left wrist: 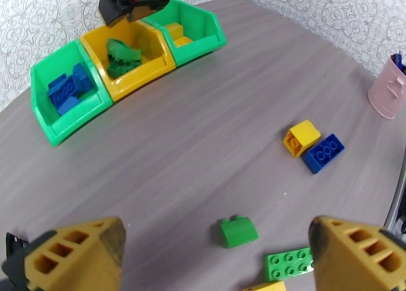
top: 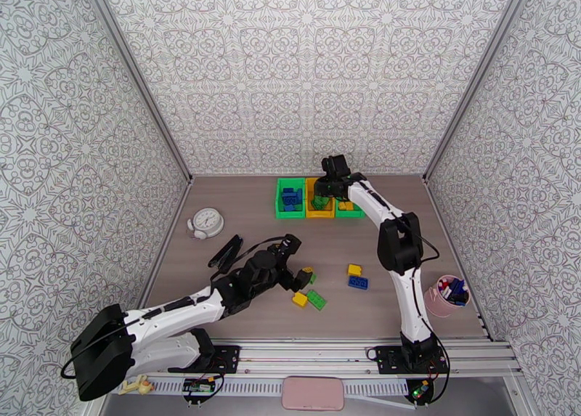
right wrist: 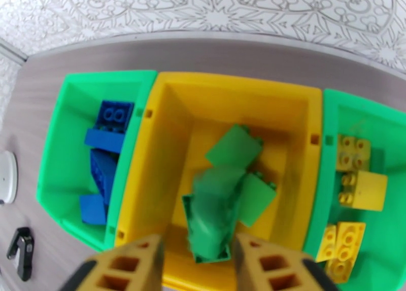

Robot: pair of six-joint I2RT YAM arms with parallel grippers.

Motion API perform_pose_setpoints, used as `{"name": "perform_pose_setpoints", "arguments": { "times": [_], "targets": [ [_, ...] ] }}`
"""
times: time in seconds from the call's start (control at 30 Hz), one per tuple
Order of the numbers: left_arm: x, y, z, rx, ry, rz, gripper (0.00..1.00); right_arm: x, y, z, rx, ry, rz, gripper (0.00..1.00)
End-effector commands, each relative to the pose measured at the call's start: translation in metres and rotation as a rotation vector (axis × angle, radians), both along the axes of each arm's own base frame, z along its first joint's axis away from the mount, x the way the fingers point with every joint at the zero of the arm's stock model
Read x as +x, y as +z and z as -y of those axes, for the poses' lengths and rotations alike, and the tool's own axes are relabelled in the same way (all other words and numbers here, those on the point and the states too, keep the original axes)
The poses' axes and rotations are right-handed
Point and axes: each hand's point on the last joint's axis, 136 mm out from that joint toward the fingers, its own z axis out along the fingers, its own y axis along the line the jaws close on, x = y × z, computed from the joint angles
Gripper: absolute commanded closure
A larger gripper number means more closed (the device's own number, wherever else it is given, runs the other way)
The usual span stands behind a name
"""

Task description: Sort the legos into containers by color

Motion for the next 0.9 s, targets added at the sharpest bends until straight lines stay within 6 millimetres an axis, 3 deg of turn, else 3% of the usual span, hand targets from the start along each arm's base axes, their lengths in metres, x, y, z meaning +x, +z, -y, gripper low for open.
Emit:
{"name": "perform_pose_setpoints", "arguments": {
  "times": [0.0,0.2,0.37,0.67,0.87],
  "targets": [
    [0.002,0.003,-0.008,-0.007,0.068,-0.084,0.00,-0.009,0.027,-0.005,0.032,0.027,0.031,0.41],
    [0.005,-0.001,-0.005,0.025,0.099,-0.167,0.00,-0.039,0.048,0.008,0.032,0.043,0.081,0.26],
    [0.009,-0.019,-0.002,0.110,0.183,-0.322,0.00,-0.076,0.050,0.034,0.029,0.027,0.094,0.08],
    [0.001,-0.060,0.024,0.349,0.172,-0.509,0.00,-0.139,0.024,0.103,0.004,-0.105,0.017,0.05],
    [-0.006,-0.089,0.036,0.471,0.151,-0.644,0.03,-0.169,0.010,0.125,-0.041,-0.142,-0.019,0.05]
  ]
}}
